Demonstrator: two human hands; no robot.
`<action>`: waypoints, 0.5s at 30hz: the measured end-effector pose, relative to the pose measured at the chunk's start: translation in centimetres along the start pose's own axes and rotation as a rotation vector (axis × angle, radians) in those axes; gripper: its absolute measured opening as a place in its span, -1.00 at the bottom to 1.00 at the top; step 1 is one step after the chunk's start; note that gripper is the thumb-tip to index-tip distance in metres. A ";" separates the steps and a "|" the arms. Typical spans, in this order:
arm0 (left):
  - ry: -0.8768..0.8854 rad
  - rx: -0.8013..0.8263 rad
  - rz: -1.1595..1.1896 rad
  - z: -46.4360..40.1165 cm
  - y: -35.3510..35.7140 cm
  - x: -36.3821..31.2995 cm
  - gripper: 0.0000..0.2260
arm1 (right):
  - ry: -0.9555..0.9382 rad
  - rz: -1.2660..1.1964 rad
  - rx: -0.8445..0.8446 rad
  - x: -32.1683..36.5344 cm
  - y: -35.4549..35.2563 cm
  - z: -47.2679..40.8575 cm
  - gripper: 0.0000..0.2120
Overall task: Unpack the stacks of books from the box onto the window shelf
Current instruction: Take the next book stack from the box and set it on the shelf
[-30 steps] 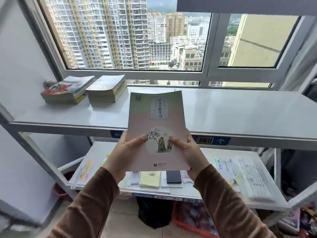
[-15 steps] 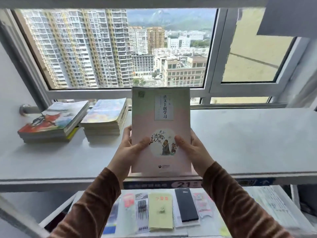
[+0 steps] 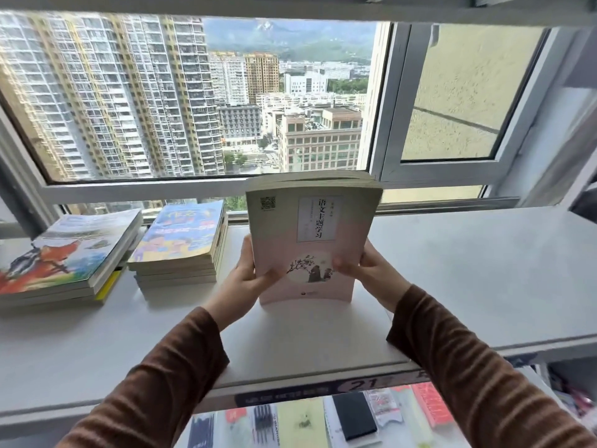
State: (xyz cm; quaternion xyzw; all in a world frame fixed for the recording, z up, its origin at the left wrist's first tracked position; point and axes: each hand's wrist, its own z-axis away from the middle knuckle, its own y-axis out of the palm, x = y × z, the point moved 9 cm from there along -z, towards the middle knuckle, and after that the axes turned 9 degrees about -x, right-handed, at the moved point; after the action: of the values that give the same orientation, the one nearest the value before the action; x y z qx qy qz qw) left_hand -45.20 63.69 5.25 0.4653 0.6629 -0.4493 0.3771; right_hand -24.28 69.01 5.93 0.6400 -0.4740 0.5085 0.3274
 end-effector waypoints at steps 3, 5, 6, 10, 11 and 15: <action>-0.028 0.053 -0.090 0.4 0.2 1.1 -0.42 | 0.028 0.064 0.021 -1.8 -0.2 -0.2 -0.40; -0.027 0.053 -0.116 0.5 0.1 1.8 -0.42 | 0.056 0.108 0.027 -3.1 -0.4 -0.4 -0.48; -0.025 0.037 -0.107 0.5 0.1 1.9 -0.44 | 0.064 0.114 0.018 -3.5 -0.6 -0.5 -0.53; -0.040 -0.017 0.023 0.4 0.2 2.0 -0.55 | 0.042 0.067 -0.059 -3.9 -1.3 -1.2 -0.56; -0.050 -0.016 0.067 0.2 0.3 1.9 -0.55 | 0.047 0.037 -0.071 -3.8 -1.3 -1.4 -0.53; -0.197 -0.032 0.193 -1.9 -0.1 2.2 -0.63 | 0.168 -0.145 -0.067 -3.6 -0.3 -3.1 -0.51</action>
State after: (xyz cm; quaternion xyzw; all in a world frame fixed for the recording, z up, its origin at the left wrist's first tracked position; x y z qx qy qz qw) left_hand -46.07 66.07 3.80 0.4744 0.5819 -0.4436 0.4894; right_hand -25.21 72.90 3.30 0.6164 -0.4138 0.5193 0.4232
